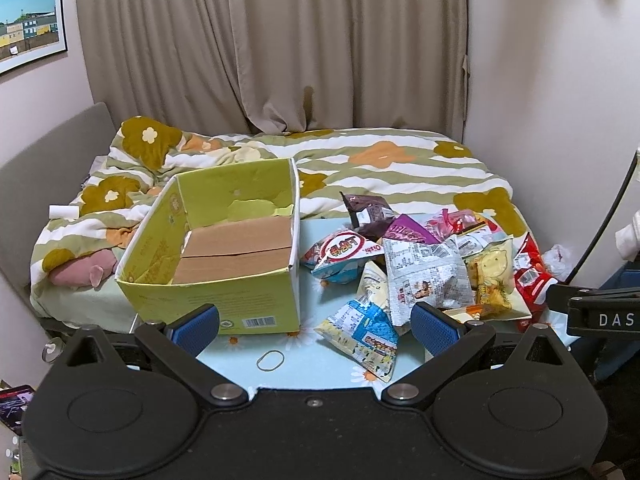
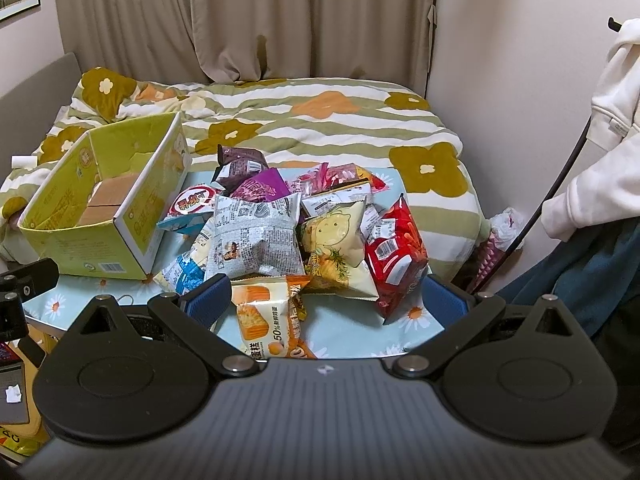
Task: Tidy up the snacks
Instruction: 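Grasp the white-blue snack bag with left tool while right tool grasps the orange cake packet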
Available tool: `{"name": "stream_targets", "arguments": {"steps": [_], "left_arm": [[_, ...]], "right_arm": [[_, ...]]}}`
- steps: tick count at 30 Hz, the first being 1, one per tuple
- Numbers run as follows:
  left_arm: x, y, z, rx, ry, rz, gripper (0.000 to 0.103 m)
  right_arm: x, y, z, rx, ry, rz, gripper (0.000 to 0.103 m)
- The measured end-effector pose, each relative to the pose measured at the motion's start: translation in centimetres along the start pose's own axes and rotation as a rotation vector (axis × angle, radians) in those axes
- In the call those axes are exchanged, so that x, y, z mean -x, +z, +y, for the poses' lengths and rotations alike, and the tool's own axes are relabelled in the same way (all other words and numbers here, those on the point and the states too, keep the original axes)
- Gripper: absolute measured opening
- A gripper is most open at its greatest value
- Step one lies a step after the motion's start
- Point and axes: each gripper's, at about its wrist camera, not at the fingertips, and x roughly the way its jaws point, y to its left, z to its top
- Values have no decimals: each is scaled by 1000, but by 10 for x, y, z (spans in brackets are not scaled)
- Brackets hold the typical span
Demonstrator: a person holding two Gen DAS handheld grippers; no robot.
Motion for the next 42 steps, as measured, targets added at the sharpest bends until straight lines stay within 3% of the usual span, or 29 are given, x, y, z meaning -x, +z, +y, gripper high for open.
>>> {"name": "stream_targets", "arguments": {"steps": [5,11,22,29,35,42], "left_arm": [[-3,5,2,5,-14,2,103],[-28,4,0,-60,-34,-1,103],[-142,-12,-14,-309,-266,73,103],[-205,-23,-25,-438,-371,143,103],[-230,-32,-41,-536,-411,172,102],[-253,-34,-51,-549,-398,213,100]], "right_arm": [[1,2,-4,3,0,12,103],[-12,0,-7,13,41,33,103],[-95,-25,14,-24,113,110,103],[-129,-44,41,92,131,162,103],[-154,-56,52,119,107,220,99],[-172,-58,47,82,107,256,94]]}}
